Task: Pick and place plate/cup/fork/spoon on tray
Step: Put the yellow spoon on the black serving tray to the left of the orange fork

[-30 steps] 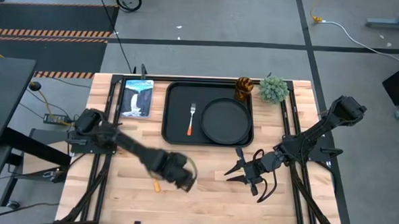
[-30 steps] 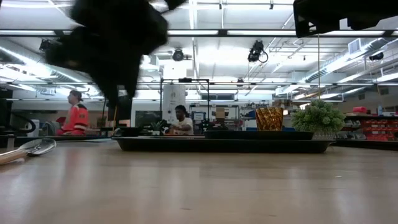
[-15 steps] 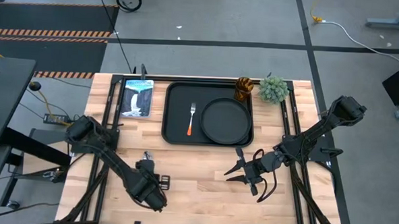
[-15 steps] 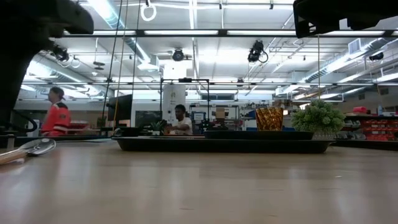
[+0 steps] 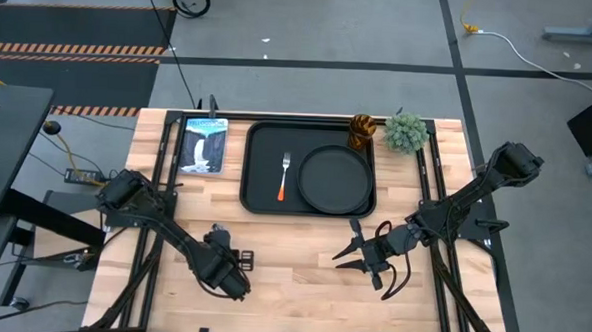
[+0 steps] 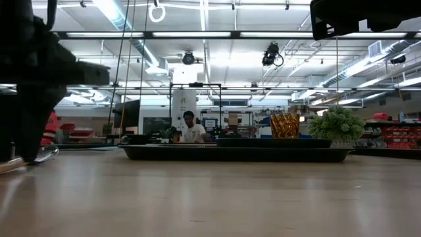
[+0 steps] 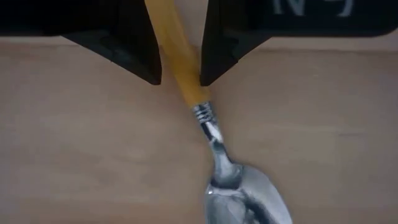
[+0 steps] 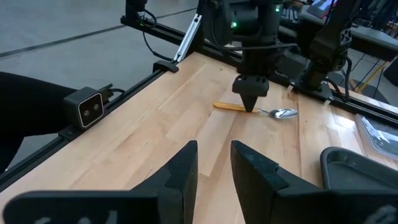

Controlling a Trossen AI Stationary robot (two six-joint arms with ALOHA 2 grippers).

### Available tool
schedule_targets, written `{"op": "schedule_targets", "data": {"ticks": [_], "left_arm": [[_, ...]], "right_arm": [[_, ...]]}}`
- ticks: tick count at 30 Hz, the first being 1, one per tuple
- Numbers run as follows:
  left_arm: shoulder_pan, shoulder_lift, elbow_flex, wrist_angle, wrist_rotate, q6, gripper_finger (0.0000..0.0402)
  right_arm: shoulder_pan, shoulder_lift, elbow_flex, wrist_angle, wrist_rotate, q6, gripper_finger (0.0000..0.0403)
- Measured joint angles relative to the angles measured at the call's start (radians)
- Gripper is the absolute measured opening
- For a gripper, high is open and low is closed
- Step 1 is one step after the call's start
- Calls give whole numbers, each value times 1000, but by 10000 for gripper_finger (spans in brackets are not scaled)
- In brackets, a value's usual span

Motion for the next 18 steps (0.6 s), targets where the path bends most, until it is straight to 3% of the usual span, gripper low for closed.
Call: {"op": "schedule_targets", "data": {"ticks": [10,18], "left_arm": [[5,1,-21,31,61,20,170],[5,0,-29,57,80,93,145]], "right_arm": [[0,0,0,9,0,0,103],[2,0,0,11,0,0,103]]}}
